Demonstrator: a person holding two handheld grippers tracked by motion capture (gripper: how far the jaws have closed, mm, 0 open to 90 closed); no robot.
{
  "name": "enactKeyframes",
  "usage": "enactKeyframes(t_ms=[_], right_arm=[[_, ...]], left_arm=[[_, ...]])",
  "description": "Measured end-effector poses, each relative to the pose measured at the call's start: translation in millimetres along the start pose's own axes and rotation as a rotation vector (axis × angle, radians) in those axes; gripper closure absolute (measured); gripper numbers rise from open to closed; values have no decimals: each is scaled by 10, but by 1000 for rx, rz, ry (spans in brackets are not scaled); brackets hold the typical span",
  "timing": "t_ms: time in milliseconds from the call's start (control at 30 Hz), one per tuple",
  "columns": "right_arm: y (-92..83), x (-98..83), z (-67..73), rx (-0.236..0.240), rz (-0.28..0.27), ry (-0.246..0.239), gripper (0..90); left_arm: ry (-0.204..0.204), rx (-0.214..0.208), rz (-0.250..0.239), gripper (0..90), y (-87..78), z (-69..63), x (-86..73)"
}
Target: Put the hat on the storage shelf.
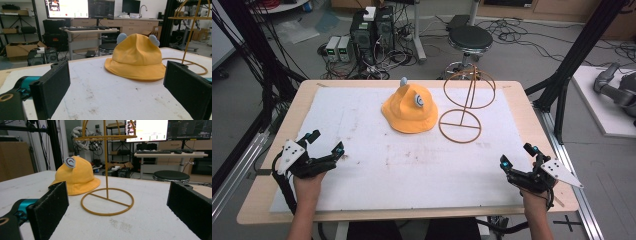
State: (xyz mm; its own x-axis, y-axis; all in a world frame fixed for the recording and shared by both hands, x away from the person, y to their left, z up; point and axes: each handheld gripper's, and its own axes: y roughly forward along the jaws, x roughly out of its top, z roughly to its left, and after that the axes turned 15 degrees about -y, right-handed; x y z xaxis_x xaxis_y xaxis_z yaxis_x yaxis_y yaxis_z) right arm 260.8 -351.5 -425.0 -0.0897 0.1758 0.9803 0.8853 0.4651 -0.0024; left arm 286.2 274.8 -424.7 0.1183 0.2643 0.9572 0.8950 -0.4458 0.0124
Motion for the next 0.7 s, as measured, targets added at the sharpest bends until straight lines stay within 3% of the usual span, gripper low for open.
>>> enactKeyframes(t_ms=[367,567,633,667,700], right_arm=[[-41,-12,-9,-5,3,0,35],[-66,-19,5,5,1,0,35],[-77,-19,13,5,1,0,35],[-89,-15,25,11,6,1,35],[-92,-12,33,12,5,0,35]], left_arm=[[-12,-15,0,75,71,-36,20],[-45,-35,-8,75,146,-67,114],[-38,-48,-6,75,193,-113,152],[1,-41,0,76,243,-177,196],[11,-46,0,77,264,-202,213]])
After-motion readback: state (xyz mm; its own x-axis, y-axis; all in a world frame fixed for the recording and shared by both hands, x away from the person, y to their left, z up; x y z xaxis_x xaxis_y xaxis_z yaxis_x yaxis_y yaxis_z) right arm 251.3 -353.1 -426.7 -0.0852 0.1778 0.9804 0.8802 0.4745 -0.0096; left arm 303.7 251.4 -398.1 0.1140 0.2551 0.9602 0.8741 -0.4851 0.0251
